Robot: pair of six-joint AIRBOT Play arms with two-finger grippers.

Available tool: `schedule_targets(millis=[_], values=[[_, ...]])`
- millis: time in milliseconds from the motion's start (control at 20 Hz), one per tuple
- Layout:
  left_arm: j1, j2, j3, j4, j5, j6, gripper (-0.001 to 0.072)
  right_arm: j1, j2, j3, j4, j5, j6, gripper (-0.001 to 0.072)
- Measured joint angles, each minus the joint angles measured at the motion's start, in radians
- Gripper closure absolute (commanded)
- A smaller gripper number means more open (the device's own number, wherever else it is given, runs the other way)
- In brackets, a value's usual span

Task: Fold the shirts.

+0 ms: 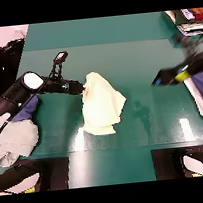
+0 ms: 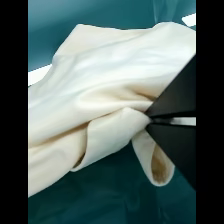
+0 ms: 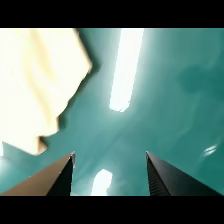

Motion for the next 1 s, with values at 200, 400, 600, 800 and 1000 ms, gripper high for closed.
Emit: schedule_targets(millis=[200, 400, 600, 800, 1000], values=[[0.007, 0.002, 0.011, 0.007, -0.007, 0.0, 0.0676, 0.117, -0.087, -0.248, 0.227, -0.148, -0.081, 0.0203], [0.009, 0.003, 0.014, 0.008, -0.014, 0.0, 0.0675, 0.25, -0.203, -0.301, 0.362, -0.262, -0.129, 0.0264], [0.009, 0.003, 0.014, 0.009, -0.018, 0.0, 0.0676, 0.351, -0.302, -0.246, 0.402, -0.323, -0.146, 0.0617], [0.009, 0.004, 0.016, 0.013, -0.024, 0.0, 0.0676, 0.375, -0.33, -0.197, 0.402, -0.381, -0.151, 0.0698], [0.009, 0.006, 0.079, 0.106, -0.059, -0.025, 0.0676, 0.319, -0.254, -0.138, 0.279, -0.385, -0.12, 0.0699]])
